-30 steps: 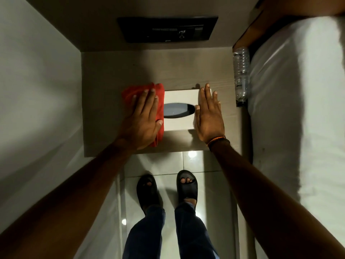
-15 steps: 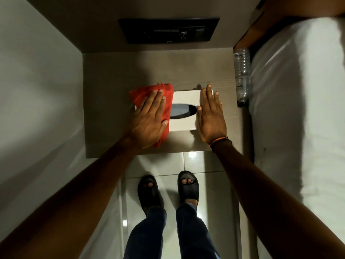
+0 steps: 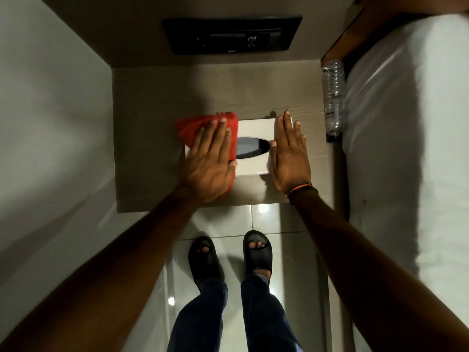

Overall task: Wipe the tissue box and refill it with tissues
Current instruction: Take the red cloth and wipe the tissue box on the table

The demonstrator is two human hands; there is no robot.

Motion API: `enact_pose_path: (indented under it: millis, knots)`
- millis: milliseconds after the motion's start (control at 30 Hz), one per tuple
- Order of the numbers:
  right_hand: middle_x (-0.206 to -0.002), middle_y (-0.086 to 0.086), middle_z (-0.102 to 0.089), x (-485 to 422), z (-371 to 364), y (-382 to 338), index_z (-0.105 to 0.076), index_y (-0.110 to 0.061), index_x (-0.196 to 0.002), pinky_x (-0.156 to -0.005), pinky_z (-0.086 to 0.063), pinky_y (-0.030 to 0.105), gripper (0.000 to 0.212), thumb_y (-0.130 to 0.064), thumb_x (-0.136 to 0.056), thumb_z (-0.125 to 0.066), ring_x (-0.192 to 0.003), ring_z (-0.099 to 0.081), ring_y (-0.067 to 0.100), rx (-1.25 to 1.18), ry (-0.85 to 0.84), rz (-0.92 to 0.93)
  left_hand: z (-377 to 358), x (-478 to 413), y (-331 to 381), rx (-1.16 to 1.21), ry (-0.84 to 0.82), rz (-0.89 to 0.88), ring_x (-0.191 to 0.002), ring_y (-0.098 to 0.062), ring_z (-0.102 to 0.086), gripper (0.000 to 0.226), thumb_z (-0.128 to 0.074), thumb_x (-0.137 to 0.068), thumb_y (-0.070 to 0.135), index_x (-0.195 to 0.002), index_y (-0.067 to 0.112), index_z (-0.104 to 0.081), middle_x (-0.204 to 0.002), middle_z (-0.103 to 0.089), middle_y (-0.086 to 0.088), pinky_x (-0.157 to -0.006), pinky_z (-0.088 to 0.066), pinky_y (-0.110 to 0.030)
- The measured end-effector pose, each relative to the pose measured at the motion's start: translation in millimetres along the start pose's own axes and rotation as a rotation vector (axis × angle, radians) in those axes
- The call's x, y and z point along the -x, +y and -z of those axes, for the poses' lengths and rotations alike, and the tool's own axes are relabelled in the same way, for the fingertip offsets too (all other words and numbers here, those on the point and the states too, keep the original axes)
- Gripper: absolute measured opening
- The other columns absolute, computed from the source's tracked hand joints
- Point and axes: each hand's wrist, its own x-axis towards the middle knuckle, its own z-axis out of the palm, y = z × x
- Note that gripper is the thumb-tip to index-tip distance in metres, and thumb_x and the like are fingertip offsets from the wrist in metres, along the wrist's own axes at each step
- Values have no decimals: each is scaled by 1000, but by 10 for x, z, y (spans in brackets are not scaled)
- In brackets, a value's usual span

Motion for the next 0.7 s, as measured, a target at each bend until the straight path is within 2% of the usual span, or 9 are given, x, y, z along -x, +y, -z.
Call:
enact_pose_path:
  millis: [200, 367, 533, 700]
  knots:
    - [-171, 10, -11, 3, 3, 13, -20, -10, -162, -125, -19, 57, 57, -28, -109, -29, -158, -9, 36, -1, -6, 8, -26, -200, 460, 11, -63, -64, -158, -40, -3, 71, -24, -105, 41, -160, -1, -6, -169, -6, -24, -125, -13, -57]
    - [-171, 12, -14, 4, 12, 0, -22, -9, -162, -124, -22, 58, 56, -25, -109, -33, -157, -12, 39, -13, -3, 12, -3, -24, 28, -24, -25, -60, -158, -35, -8, 66, -26, -107, 38, -161, 1, -13, -169, -13, -19, -125, -18, -54]
    - [-172, 10, -11, 2, 27, -8, -19, -10, -162, -125, -19, 57, 58, -30, -109, -27, -157, -8, 37, -7, -29, 7, 84, 126, -430, -52, -108, -24, -157, -41, -8, 68, -30, -107, 39, -159, -2, -17, -168, -14, -21, -125, -17, -57]
    - [-171, 11, -13, 6, 16, -4, -21, -9, -162, -125, -20, 58, 59, -32, -108, -25, -157, -10, 39, 2, -13, 3, 66, 106, -317, -70, -130, -21, -155, -48, -7, 69, -27, -107, 38, -158, -6, -15, -167, -11, -26, -123, -16, -62]
